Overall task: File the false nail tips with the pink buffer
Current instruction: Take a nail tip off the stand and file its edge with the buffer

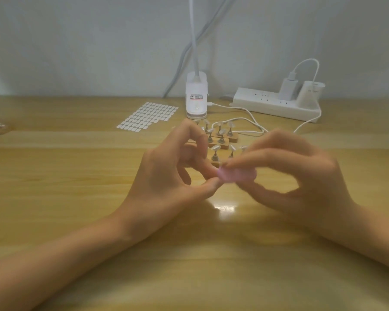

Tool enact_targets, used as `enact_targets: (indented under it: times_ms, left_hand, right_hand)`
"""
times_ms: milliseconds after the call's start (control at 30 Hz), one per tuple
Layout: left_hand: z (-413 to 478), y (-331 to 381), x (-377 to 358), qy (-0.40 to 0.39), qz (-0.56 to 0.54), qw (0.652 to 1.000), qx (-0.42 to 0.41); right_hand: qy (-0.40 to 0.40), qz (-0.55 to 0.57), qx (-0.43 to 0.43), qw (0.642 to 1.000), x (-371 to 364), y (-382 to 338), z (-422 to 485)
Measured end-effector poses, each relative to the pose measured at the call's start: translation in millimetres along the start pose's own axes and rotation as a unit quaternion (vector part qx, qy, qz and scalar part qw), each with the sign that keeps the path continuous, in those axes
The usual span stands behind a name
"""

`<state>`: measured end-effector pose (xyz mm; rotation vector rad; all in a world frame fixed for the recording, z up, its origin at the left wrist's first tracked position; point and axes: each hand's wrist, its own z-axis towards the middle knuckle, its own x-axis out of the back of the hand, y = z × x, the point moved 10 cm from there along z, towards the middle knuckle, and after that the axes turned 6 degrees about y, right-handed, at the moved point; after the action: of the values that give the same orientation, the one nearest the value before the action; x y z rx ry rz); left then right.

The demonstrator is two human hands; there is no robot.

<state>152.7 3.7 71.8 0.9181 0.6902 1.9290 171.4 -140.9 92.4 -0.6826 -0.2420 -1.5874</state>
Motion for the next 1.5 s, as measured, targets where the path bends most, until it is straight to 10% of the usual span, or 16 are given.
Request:
enact_targets:
  times_ms: [1500]
  left_hand:
    - [0.5,-5.3,-8.9,-0.05,-0.09,0.994,0.021]
  right_hand:
    - [-0.017,0.064,-0.01,0.998,-4.1,-2.3,0.6]
